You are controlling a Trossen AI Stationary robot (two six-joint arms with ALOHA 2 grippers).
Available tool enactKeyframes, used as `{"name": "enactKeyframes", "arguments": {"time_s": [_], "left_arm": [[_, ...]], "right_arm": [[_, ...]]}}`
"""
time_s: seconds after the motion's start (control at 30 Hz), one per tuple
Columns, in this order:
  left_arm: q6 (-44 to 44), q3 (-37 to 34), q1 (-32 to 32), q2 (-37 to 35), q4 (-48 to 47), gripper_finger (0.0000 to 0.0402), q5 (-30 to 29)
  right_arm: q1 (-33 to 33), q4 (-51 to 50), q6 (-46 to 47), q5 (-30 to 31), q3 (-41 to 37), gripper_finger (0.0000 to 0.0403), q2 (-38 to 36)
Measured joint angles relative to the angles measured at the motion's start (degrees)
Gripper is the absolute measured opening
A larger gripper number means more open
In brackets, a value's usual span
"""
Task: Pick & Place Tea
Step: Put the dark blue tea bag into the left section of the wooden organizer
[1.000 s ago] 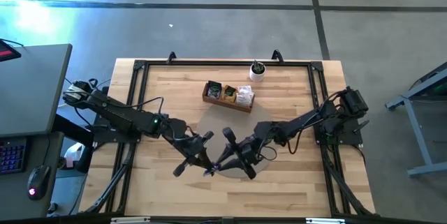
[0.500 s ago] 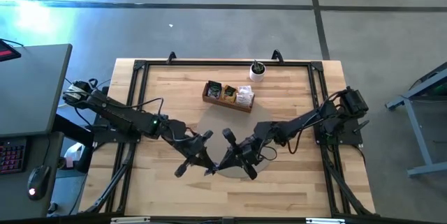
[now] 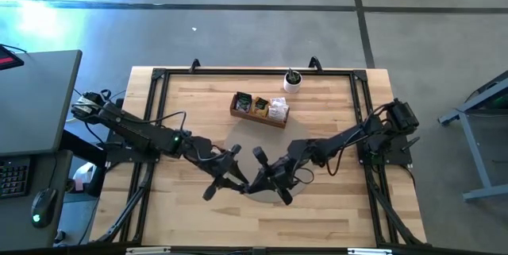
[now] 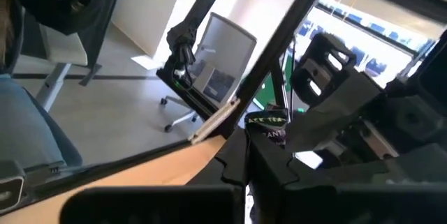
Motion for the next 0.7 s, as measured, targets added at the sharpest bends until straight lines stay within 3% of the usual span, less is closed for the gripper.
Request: {"name": "enactKeyframes", "arguments": {"time_s": [0.23,0.37,0.53,0.7], "left_arm": [[-2.42,0.02,0.09,0.00,-4.99,0.0146,0.06],[-2.66,0.00,-0.85,0.02,-8.18,0.0151,1.62],[-3.67,0.08,-3.10,0.00,-11.44,0.0152,0.47],[-10.03,0.07,-3.39,-0.36,-14.38,0.0152,1.34]], "right_arm": [[0.07,-4.50,-0.01,4.38,0.00,0.0005,0.00],[0.06,-6.69,-1.77,9.14,0.00,0.0003,0.00],[-0.04,-6.79,-1.81,10.15,0.01,0.0003,0.00],[-0.59,-9.11,-0.48,14.03,0.02,0.0004,0.00]]}}
